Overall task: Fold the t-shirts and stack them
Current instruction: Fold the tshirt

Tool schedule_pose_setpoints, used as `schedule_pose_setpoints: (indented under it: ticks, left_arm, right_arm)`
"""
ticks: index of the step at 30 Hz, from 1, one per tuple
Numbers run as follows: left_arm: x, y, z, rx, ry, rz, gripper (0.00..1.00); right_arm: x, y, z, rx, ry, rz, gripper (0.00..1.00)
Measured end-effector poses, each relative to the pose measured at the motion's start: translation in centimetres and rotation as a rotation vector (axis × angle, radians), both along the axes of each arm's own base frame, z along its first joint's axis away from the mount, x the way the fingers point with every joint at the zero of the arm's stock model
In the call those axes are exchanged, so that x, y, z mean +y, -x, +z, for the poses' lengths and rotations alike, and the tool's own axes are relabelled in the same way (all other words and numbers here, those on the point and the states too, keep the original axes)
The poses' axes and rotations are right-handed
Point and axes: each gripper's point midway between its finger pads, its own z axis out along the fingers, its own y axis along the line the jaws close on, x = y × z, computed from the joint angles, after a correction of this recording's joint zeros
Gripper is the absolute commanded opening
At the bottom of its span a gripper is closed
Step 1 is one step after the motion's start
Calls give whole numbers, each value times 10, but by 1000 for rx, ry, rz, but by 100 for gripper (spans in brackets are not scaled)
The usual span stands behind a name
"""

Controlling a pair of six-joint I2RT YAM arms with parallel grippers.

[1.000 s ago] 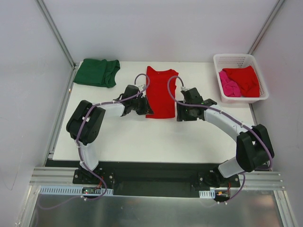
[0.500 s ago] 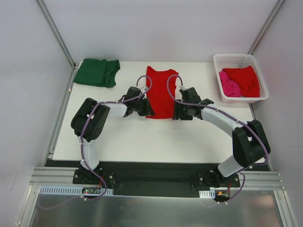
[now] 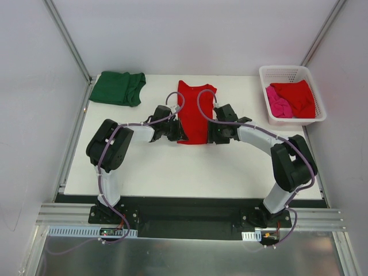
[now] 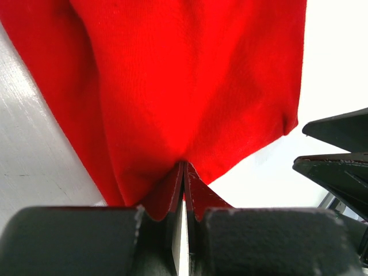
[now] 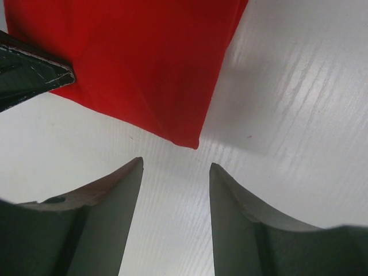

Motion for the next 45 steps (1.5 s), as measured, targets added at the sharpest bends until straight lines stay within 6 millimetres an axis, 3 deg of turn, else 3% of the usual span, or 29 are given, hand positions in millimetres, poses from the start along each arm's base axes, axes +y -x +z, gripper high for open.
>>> schedule_pose_setpoints:
  ticks: [6, 12, 23, 35, 39, 45]
  left_arm:
    - [0, 0, 0, 0, 0, 0, 0]
    - [0, 0, 0, 0, 0, 0, 0]
    - [0, 0, 0, 0, 0, 0, 0]
    - [0, 0, 0, 0, 0, 0, 0]
    - [0, 0, 0, 0, -1, 1, 0]
    - [0, 0, 0, 0, -1, 1, 0]
  right_arm:
    - [-1, -4, 1, -14, -3, 2, 47]
    - [-1, -14, -3, -15, 0, -1, 34]
    - [1, -24, -1, -24, -11, 3, 30]
    - [3, -21, -10, 7, -21, 13, 27]
    - [4, -21, -9, 9, -26, 18, 14]
    - [5, -22, -12, 14, -28, 22, 4]
